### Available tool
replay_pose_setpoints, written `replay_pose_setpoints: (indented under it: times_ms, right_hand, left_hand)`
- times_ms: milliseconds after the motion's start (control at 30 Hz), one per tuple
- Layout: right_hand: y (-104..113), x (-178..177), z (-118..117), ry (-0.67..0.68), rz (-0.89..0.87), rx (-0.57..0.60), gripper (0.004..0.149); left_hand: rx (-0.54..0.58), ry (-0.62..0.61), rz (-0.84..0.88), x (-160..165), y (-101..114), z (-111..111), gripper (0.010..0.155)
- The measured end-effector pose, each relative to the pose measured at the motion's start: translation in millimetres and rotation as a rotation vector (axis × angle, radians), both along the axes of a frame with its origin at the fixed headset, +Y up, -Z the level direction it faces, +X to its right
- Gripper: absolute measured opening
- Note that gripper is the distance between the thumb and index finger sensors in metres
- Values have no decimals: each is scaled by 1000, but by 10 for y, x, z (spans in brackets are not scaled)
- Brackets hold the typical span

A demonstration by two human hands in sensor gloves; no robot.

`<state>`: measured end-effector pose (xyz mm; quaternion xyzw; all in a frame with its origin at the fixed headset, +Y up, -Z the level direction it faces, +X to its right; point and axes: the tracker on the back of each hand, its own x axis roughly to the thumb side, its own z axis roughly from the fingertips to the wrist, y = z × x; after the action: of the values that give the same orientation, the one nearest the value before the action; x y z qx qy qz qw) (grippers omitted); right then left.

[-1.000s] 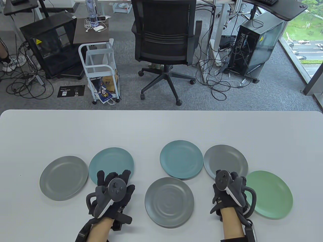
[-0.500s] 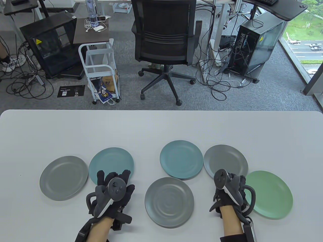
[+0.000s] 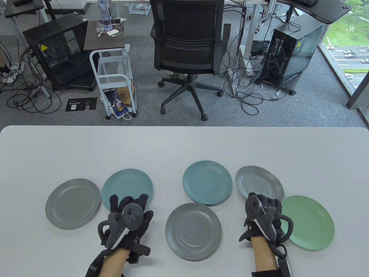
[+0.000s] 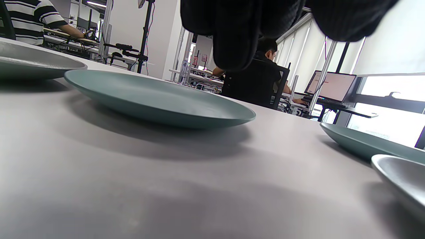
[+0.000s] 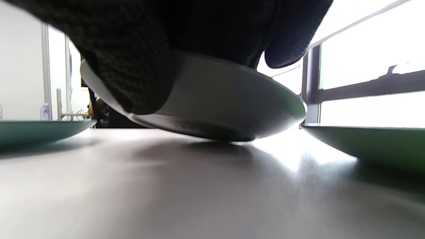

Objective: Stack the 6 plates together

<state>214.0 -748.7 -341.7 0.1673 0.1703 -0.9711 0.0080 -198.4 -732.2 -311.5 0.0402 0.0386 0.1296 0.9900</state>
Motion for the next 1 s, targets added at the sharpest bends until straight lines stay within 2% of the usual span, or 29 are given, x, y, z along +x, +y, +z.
replay_pose_setpoints:
  times_ms: [167, 467, 767, 1000]
  right_hand:
    - [28, 8, 47, -20, 20, 101, 37]
    - [165, -152, 140, 66, 62, 265, 36]
    - [268, -382, 232, 200, 46, 344, 35]
    - [318, -736, 316, 354, 83, 367, 35]
  left_hand:
    - [1, 3, -1, 3, 0, -5, 68]
    - [-2, 23, 16, -25, -19, -15, 69]
    - [11, 46, 66, -56, -3, -9, 69]
    - [50, 66, 118, -76, 46, 14, 69]
